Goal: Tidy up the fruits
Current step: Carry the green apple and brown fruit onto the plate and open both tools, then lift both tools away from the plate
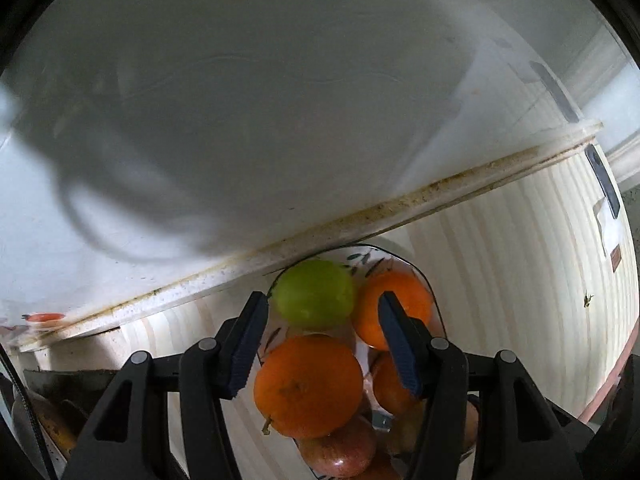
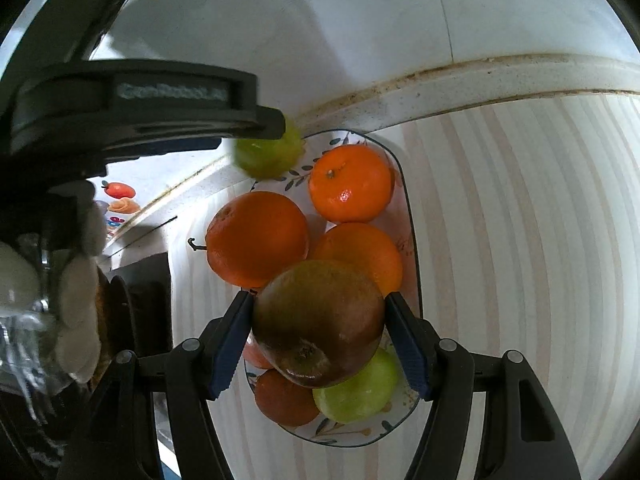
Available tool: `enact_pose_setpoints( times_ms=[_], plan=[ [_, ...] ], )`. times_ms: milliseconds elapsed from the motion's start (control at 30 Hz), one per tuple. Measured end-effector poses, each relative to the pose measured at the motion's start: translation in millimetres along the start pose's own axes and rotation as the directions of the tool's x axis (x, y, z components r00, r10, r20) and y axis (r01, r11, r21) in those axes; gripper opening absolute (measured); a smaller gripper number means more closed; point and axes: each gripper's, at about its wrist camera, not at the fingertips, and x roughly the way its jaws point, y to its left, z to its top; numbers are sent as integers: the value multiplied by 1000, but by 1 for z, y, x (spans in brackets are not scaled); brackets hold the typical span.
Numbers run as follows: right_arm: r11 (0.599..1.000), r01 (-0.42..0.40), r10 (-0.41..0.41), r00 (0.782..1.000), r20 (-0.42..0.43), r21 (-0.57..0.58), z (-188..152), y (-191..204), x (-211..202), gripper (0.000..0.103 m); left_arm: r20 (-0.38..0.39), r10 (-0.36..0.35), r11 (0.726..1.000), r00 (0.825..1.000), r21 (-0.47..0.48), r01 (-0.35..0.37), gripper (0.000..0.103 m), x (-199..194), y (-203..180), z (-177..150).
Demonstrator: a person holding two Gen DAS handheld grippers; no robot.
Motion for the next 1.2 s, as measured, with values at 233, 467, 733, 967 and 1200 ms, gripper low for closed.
enact_pose_setpoints(
  times_ms=[233,467,733,967,1200],
  plan=[
    [1000,-9,9,1000,-14,16,1,2,3,72,0,32,999,999,-44,-32,56,-7,6,-4],
    [999,38,-38,999,-5,5,10,4,-15,95,48,25,994,999,-108,-19,86,-41,29,-25],
    [975,210,-207,977,55,-73,-9,12,-50,98,114,37,976,993,-219,-11,87,-66,40,-89],
    [926,352,-332,932,148,-140,-44,28,-90,98,147,59,948,987,-319,-9,87,-92,40,-166],
    [912,372,-338,921,195,-172,-88,45,-132,98,194,91,947,977,-321,-24,87,-129,25,-221]
  ],
)
